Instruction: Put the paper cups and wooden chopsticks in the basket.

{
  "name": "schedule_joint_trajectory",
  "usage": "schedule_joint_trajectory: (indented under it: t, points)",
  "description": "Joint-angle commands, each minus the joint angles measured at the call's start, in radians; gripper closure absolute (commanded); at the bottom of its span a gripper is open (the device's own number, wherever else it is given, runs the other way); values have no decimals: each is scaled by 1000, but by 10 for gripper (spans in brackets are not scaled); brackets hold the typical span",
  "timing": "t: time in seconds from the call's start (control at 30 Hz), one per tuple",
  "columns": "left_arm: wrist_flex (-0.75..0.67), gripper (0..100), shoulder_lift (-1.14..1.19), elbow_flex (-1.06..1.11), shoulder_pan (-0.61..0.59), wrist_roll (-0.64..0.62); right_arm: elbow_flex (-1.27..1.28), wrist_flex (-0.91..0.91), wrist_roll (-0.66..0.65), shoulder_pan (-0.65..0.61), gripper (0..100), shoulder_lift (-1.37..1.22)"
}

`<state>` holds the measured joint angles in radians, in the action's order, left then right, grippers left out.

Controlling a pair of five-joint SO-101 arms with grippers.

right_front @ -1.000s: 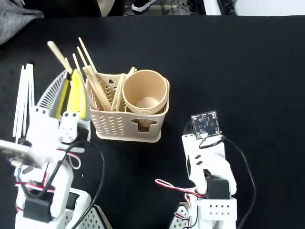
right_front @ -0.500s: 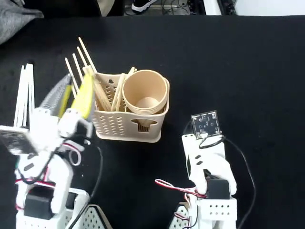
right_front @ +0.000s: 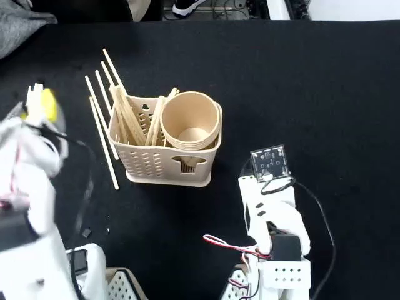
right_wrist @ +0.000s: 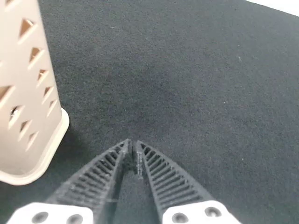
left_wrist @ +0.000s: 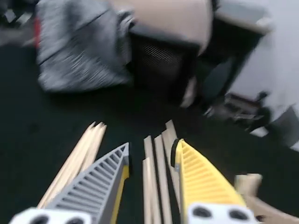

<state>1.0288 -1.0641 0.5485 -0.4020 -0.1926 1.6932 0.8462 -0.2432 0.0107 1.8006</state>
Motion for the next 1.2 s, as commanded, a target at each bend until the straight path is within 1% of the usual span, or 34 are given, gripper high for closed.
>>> schedule_joint_trajectory:
  t: [0.0,0.1,0.17,0.3,0.47,0.73,0.9,1.17]
  points:
    - [52,830,241,-99,-96,157,-7,5,-3,15,987,56]
    - [48,834,384,-81,-124,325,-7,5,-3,15,987,56]
    - [23,834,479,-65,-136,408,-7,5,-3,15,987,56]
    - [-38,833,652,-85,-173,488,-7,5,-3,15,987,56]
    - [-97,832,876,-163,-220,496,-7,5,-3,15,987,56]
    - [-87,834,1263,-446,-222,489,-7,5,-3,15,987,56]
    - [-83,834,1456,-610,-223,489,-7,5,-3,15,987,56]
    - [75,834,1697,-869,-206,488,-7,5,-3,15,987,56]
